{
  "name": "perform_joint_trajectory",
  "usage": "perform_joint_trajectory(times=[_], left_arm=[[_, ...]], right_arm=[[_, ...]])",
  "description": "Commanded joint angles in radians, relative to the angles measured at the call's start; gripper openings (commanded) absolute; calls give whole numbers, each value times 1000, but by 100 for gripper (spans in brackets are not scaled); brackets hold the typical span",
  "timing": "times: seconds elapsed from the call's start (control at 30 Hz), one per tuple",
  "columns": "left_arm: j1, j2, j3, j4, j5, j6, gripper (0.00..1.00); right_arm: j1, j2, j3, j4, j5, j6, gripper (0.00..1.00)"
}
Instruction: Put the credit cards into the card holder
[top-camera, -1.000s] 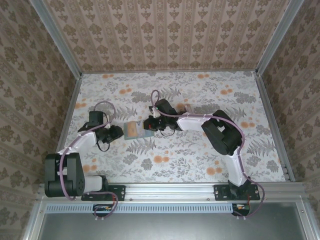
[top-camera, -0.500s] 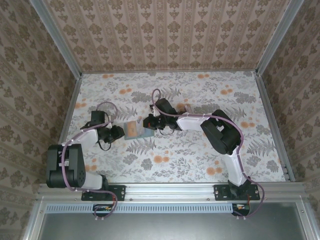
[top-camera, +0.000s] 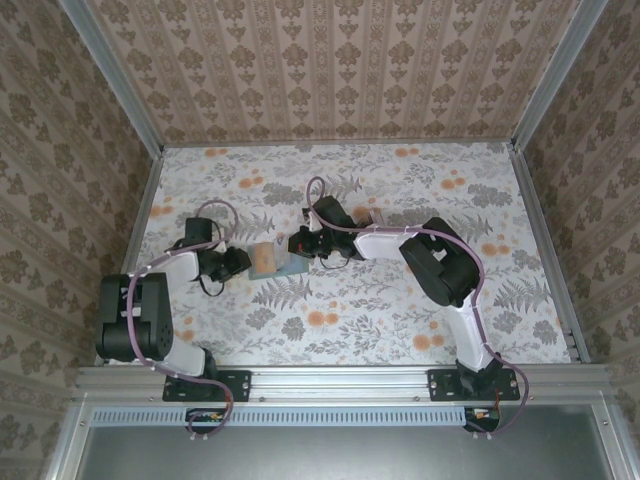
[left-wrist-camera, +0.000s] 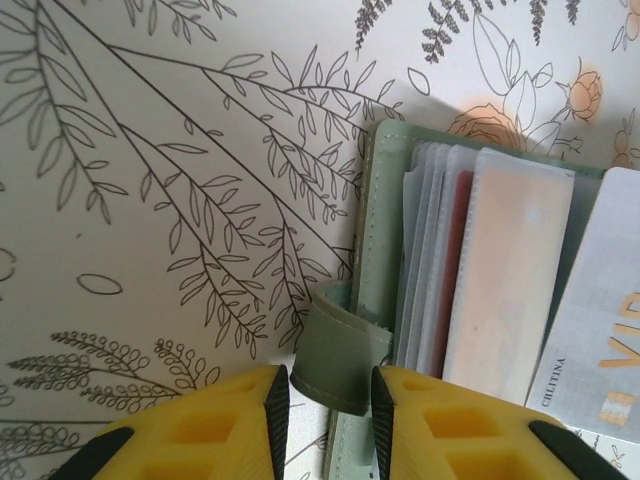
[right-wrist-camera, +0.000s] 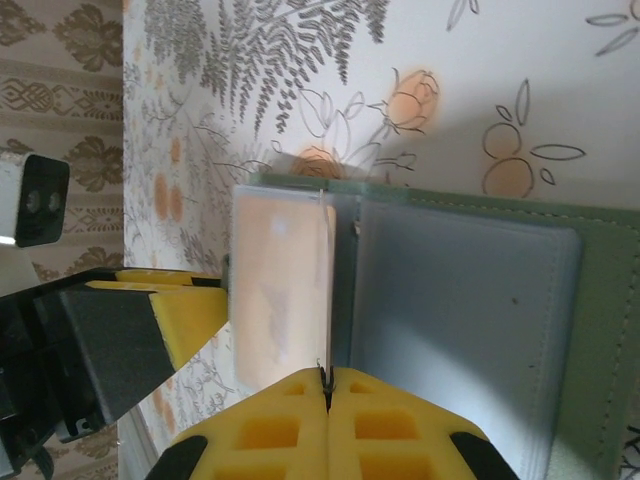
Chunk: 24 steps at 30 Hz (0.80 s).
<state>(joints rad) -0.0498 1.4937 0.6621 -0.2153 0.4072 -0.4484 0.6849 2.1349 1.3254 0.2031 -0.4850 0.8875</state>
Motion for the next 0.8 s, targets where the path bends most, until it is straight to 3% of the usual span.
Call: perform_joint_trajectory(times=[0.0, 0.77], left_arm=[[-14, 8, 34, 14, 7, -14, 30], [-73, 42, -13, 70, -5, -56, 23]], right_arm=[[-6, 26, 29, -2, -6, 4, 5], [3, 57, 6, 25, -40, 42, 5]])
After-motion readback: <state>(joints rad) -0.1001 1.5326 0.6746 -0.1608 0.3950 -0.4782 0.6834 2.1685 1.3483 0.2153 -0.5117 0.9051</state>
